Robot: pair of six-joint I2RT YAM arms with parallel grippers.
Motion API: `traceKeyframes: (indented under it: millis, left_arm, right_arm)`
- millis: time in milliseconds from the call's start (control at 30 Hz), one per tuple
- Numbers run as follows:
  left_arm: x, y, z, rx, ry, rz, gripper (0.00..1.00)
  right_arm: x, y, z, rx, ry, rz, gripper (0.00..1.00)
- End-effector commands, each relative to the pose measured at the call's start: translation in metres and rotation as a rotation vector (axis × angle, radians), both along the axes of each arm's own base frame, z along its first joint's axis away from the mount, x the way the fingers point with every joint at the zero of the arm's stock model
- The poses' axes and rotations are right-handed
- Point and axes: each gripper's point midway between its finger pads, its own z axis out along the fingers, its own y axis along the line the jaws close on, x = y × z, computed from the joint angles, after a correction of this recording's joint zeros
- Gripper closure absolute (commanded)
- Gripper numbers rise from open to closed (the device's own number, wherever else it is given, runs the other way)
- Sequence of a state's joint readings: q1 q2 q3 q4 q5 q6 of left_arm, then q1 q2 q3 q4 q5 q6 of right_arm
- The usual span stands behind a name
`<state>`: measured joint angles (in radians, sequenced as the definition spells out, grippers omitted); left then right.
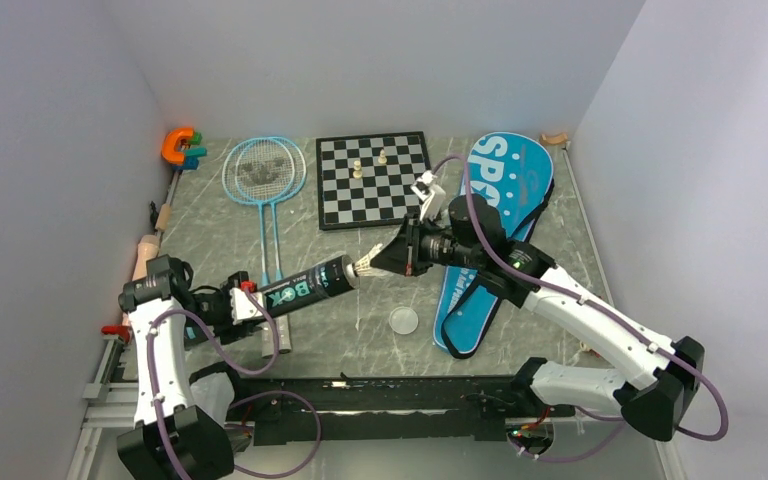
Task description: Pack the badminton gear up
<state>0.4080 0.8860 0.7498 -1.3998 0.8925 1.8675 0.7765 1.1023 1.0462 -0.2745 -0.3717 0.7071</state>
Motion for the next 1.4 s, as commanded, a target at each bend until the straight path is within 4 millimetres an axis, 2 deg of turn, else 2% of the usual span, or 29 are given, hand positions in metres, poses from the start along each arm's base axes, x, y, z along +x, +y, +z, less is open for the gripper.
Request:
traceKeyframes:
  millis: [0, 267, 400, 500, 533, 567, 600, 667, 733, 767, 900, 1000, 1133, 1367]
  left_arm:
    - [0.002, -0.01, 0.009, -0.039, -0.046, -0.028, 0.93]
    - [-0.007, -0.018, 0.016, -0.059, -0.062, -0.068, 0.93]
    - [-0.008, -0.022, 0.022, -0.08, -0.074, -0.075, 0.93]
    - [-0.008, -0.022, 0.022, -0.082, -0.076, -0.076, 0.94]
    - [-0.008, -0.022, 0.022, -0.082, -0.073, -0.076, 0.94]
    - [-0.008, -0.022, 0.022, -0.081, -0.072, -0.076, 0.94]
    - [-0.008, -0.022, 0.022, -0.082, -0.069, -0.074, 0.94]
    - [-0.008, -0.022, 0.022, -0.081, -0.068, -0.071, 0.94]
    - [-0.007, -0.021, 0.022, -0.081, -0.066, -0.071, 0.94]
    - [-0.007, -0.022, 0.022, -0.082, -0.065, -0.07, 0.95]
    - [-0.007, -0.022, 0.023, -0.087, -0.065, -0.067, 0.95]
    - [-0.006, -0.022, 0.025, -0.089, -0.067, -0.063, 0.95]
    - [-0.007, -0.023, 0.028, -0.092, -0.071, -0.064, 0.95]
    - [-0.006, -0.026, 0.036, -0.114, -0.082, -0.058, 0.95]
  right_arm:
    - [-0.012, 0.012, 0.013, -0.014, -0.012, 0.03, 1.0]
    - [-0.015, 0.037, 0.015, 0.033, -0.013, 0.071, 1.0]
    - [-0.016, 0.057, 0.019, 0.117, 0.018, 0.118, 1.0]
    - [-0.021, 0.065, 0.025, 0.182, 0.037, 0.155, 1.0]
    - [-0.023, 0.066, 0.026, 0.197, 0.039, 0.166, 0.96]
    - [-0.024, 0.066, 0.028, 0.204, 0.042, 0.175, 0.83]
    - [-0.027, 0.065, 0.028, 0.206, 0.047, 0.187, 0.66]
    - [-0.03, 0.059, 0.03, 0.213, 0.047, 0.183, 0.43]
    - [-0.033, 0.05, 0.036, 0.222, 0.04, 0.17, 0.32]
    - [-0.032, 0.045, 0.04, 0.23, 0.036, 0.162, 0.3]
    - [-0.035, 0.019, 0.062, 0.255, -0.003, 0.137, 0.26]
    - [-0.033, 0.002, 0.067, 0.239, -0.025, 0.107, 0.25]
    - [-0.024, -0.017, 0.05, 0.155, -0.028, 0.038, 0.27]
    - [-0.007, -0.034, -0.005, -0.024, 0.006, -0.06, 0.29]
